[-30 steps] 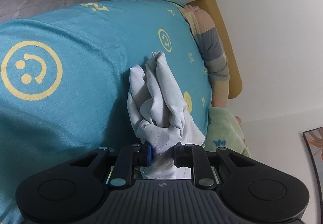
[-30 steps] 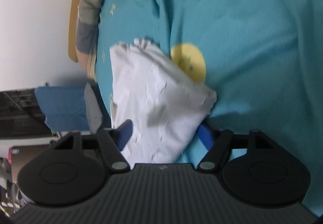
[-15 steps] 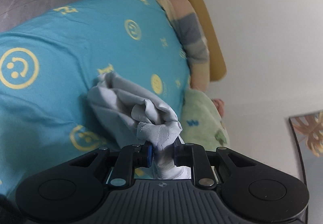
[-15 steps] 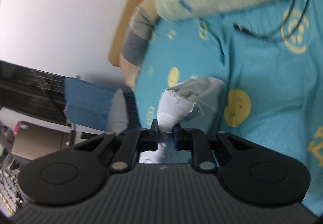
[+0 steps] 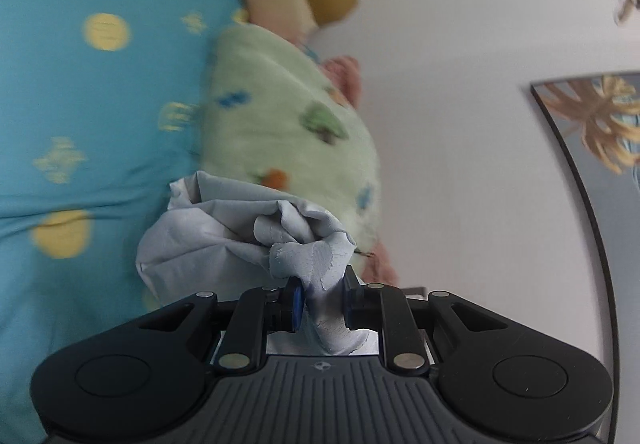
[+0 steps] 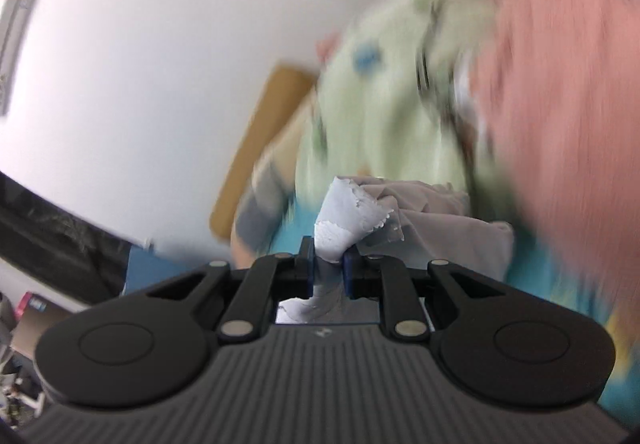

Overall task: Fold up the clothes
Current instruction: 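Carry the shirt bundle with the left gripper onto the pink blanket, then open the left gripper and release the shirt on the pink blanket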

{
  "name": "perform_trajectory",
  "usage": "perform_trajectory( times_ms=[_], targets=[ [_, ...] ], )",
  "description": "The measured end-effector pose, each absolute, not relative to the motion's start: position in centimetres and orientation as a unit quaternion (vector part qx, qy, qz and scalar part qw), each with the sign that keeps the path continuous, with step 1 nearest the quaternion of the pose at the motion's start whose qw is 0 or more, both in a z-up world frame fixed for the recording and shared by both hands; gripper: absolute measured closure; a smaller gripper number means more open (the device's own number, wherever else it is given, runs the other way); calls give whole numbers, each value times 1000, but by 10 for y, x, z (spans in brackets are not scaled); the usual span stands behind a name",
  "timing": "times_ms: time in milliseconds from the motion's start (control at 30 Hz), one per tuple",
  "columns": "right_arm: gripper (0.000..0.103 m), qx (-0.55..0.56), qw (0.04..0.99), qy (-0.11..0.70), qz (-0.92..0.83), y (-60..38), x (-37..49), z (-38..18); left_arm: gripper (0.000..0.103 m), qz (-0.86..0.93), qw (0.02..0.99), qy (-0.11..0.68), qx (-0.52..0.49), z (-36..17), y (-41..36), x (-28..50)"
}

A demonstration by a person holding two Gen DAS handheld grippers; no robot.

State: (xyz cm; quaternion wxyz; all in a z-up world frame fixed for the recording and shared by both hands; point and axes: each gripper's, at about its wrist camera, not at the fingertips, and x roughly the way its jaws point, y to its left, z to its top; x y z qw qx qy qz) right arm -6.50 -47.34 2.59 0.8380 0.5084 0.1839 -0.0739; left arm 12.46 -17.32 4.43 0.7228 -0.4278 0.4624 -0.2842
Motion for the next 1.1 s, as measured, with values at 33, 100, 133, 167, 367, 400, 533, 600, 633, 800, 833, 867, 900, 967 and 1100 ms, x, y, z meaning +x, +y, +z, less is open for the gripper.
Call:
perform_trajectory(
  times_ms=[33,100,133,167,367,400,533,600,633,800,833,867,900,967,1100],
  targets=[
    [86,495,846,174,-88,-493,-63,42,83,-304,723,456,-421,56,-203,133],
    [86,467,863,153,-120,-529,-62,73,84,-338,720,437,-420,78,-257,147],
    [86,449,872,139,-134,-544,-62,89,84,-359,718,425,-419,89,-284,153],
    [86,430,882,123,-148,-557,-65,105,84,-378,714,417,-415,94,-308,158],
    [86,322,915,64,-235,-600,-91,124,83,-445,717,409,-347,67,-407,157],
    [86,319,911,76,-249,-601,-97,110,83,-447,720,415,-332,51,-411,150],
    [86,332,888,133,-288,-600,-124,39,83,-452,730,436,-270,-14,-426,121],
    [86,355,876,156,-286,-592,-143,5,83,-455,733,445,-241,-43,-416,108],
    [86,359,873,165,-287,-587,-150,-7,83,-461,735,440,-231,-53,-408,100],
    [84,345,871,185,-297,-571,-165,-31,81,-460,760,421,-182,-57,-392,81],
    [84,347,868,188,-302,-570,-167,-28,81,-457,767,418,-167,-49,-392,78],
    [84,350,863,193,-309,-568,-168,-23,79,-455,773,417,-151,-40,-393,76],
    [84,349,860,201,-314,-566,-168,-18,78,-452,778,415,-137,-30,-391,73],
    [83,339,855,221,-324,-558,-171,-5,58,-448,788,405,-122,-10,-384,66],
    [47,299,869,227,-321,-538,-180,28,35,-450,811,361,-97,39,-364,42]
  ],
)
